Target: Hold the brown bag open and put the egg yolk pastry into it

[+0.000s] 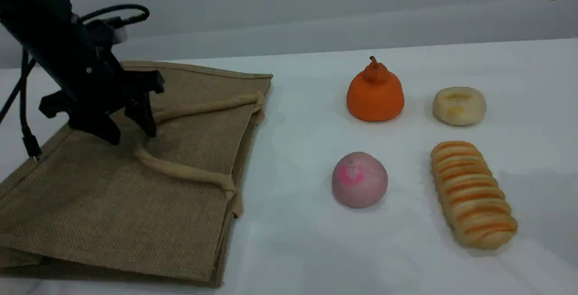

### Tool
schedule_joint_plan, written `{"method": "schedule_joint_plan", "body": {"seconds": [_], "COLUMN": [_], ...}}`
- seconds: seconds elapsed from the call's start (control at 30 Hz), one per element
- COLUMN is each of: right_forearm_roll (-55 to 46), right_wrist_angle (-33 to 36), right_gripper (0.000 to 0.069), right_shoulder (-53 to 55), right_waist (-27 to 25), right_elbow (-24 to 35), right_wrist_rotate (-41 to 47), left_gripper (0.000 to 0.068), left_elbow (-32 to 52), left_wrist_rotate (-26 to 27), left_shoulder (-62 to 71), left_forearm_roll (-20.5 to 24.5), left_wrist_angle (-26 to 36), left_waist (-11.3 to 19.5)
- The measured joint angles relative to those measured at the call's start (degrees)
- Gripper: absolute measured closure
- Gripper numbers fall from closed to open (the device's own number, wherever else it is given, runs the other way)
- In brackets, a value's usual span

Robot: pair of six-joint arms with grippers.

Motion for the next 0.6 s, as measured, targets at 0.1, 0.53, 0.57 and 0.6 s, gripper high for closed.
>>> {"method": "schedule_joint_plan", "body": {"seconds": [0.1,0.53,0.57,0.6], "right_forearm_roll": [0.00,0.00,0.00,0.00], "right_wrist_angle": [0.06,0.12,0.12,0.12], "right_gripper": [0.0235,0.0235,0.0235,0.0235], "right_shoulder": [0.00,0.00,0.00,0.00], "right_waist": [0.00,0.00,0.00,0.00], "right_elbow": [0.00,0.00,0.00,0.00], "right_wrist_rotate": [0.00,0.09,0.09,0.09], "left_gripper": [0.0241,0.0456,0.0492,0.0537], "left_elbow": [0.00,0.00,0.00,0.00], "left_wrist_rotate": [0.00,-1.16,-1.16,-1.16], "left_shoulder": [1.22,2.74,2.74,2.74], "left_forearm_roll": [-0.03,0.32,0.32,0.38], "left_wrist_angle": [-0.16,-1.63,-1.63,-1.51], "left_waist": [-0.65,-1.22,-1.22,-1.22]}}
